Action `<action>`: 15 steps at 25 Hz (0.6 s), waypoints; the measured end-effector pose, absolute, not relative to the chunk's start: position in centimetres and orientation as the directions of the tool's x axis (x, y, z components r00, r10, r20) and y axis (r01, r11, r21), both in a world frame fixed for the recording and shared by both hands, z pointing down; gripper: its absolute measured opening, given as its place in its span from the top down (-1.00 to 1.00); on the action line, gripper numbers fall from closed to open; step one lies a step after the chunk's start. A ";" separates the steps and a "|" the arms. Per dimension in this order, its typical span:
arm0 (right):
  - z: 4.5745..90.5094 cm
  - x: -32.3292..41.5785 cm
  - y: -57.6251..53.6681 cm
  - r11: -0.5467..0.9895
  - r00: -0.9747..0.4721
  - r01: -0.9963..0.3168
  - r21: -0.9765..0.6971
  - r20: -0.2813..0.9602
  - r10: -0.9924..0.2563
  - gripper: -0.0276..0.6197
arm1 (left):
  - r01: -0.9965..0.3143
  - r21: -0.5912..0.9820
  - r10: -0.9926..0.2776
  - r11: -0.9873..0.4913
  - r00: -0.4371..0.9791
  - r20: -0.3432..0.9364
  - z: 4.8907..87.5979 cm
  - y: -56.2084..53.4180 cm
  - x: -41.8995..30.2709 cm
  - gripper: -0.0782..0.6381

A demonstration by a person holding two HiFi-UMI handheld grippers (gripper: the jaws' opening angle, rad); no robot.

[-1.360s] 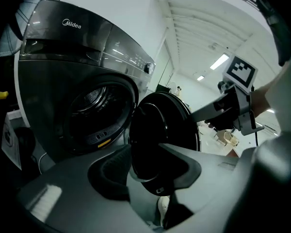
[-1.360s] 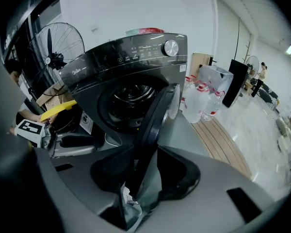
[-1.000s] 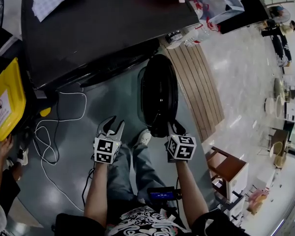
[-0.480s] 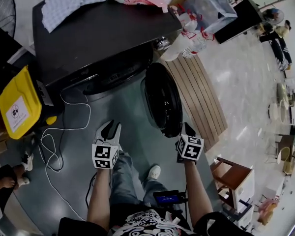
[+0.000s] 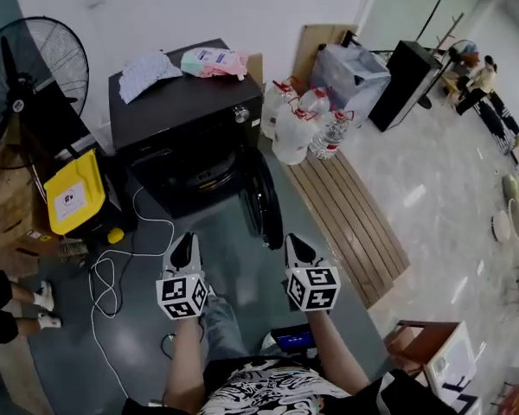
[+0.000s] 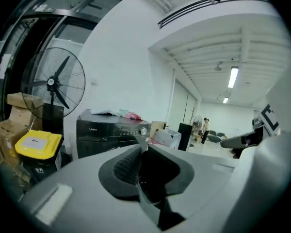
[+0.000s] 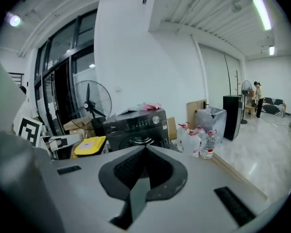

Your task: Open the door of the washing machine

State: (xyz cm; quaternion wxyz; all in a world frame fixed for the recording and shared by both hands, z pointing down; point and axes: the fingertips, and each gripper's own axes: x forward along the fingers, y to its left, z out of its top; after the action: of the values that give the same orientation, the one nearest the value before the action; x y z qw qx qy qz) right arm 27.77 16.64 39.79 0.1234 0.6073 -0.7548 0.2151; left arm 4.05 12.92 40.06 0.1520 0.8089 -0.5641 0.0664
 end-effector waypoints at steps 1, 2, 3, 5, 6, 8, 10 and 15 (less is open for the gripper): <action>38.9 28.0 18.0 0.182 -0.243 -0.967 -0.177 0.431 -0.869 0.91 | -0.935 0.187 -0.896 -0.301 0.344 0.281 39.4 14.8 4.7 0.67; 38.2 28.1 19.2 0.197 -0.255 -0.964 -0.177 0.418 -0.872 0.91 | -0.936 0.195 -0.898 -0.292 0.339 0.280 38.8 16.4 5.3 0.67; 37.6 28.3 20.4 0.212 -0.266 -0.962 -0.173 0.408 -0.873 0.91 | -0.937 0.195 -0.901 -0.289 0.335 0.276 38.2 17.9 5.9 0.67; 36.9 28.8 22.6 0.235 -0.282 -0.958 -0.165 0.399 -0.872 0.91 | -0.939 0.194 -0.908 -0.285 0.329 0.261 36.8 20.2 6.7 0.67; 36.7 29.0 23.6 0.240 -0.287 -0.957 -0.165 0.397 -0.872 0.91 | -0.938 0.200 -0.911 -0.283 0.329 0.250 36.1 21.2 6.9 0.67; 36.5 28.9 25.0 0.245 -0.296 -0.954 -0.175 0.393 -0.871 0.91 | -0.931 0.229 -0.913 -0.284 0.335 0.230 34.9 22.6 6.9 0.70; 36.3 28.4 25.8 0.252 -0.306 -0.950 -0.183 0.388 -0.869 0.91 | -0.923 0.256 -0.911 -0.287 0.346 0.224 34.1 23.5 6.8 0.71; 35.5 27.1 26.3 0.284 -0.334 -0.941 -0.182 0.381 -0.862 0.91 | -0.922 0.273 -0.917 -0.274 0.336 0.217 33.4 24.4 6.1 0.72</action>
State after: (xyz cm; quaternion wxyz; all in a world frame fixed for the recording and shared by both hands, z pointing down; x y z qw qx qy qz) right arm 27.14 26.33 35.52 0.1044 0.5674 -0.7946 0.1893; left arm 6.11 24.38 33.37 0.1769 0.7980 -0.5760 0.0080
